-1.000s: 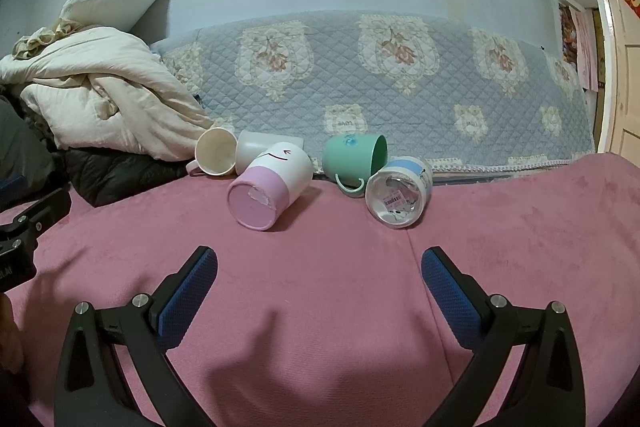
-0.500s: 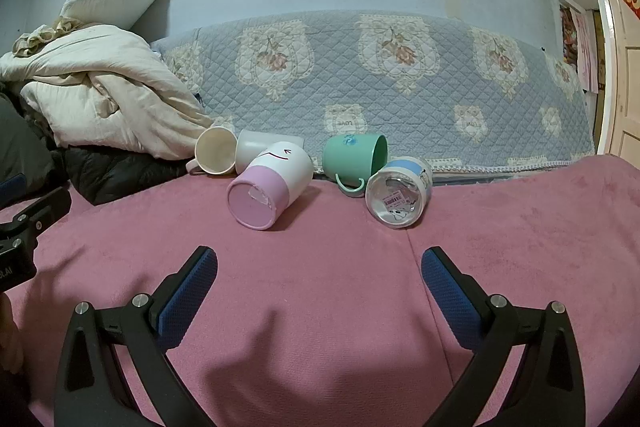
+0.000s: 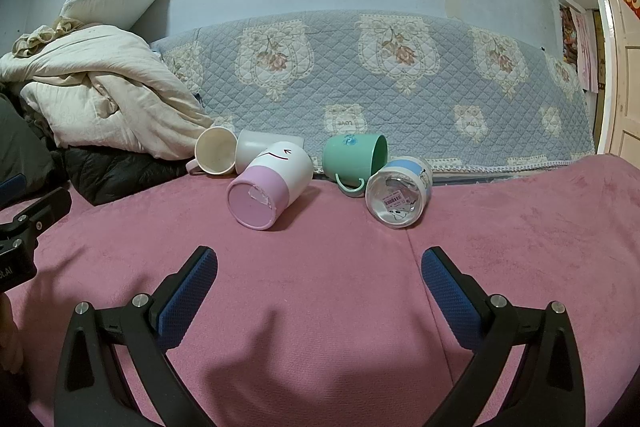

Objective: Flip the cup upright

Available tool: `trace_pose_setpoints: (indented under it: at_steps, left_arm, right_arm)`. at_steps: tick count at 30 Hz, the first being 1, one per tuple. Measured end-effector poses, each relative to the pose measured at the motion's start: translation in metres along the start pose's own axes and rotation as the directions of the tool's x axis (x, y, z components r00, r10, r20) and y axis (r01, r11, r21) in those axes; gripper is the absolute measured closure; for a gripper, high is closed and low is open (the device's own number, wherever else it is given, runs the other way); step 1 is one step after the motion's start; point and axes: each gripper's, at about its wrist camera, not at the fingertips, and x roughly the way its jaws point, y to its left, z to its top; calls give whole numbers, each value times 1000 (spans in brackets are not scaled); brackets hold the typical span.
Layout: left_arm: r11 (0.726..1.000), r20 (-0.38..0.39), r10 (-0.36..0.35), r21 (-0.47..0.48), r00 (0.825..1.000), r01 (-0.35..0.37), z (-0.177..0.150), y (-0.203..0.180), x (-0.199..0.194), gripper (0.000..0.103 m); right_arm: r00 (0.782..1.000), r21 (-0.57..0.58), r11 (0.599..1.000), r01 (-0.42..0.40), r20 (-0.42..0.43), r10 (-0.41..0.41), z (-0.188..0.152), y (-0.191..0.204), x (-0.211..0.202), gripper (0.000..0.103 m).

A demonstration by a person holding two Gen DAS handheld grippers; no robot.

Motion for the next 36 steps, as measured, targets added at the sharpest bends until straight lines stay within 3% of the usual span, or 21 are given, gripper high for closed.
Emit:
trace_pose_setpoints:
  at_steps: [36]
  left_arm:
    - [1000, -6, 2, -5, 1000, -2, -3, 5, 2, 0]
  right_arm:
    - [1000, 2, 1000, 0, -1, 0, -1, -1, 1, 0]
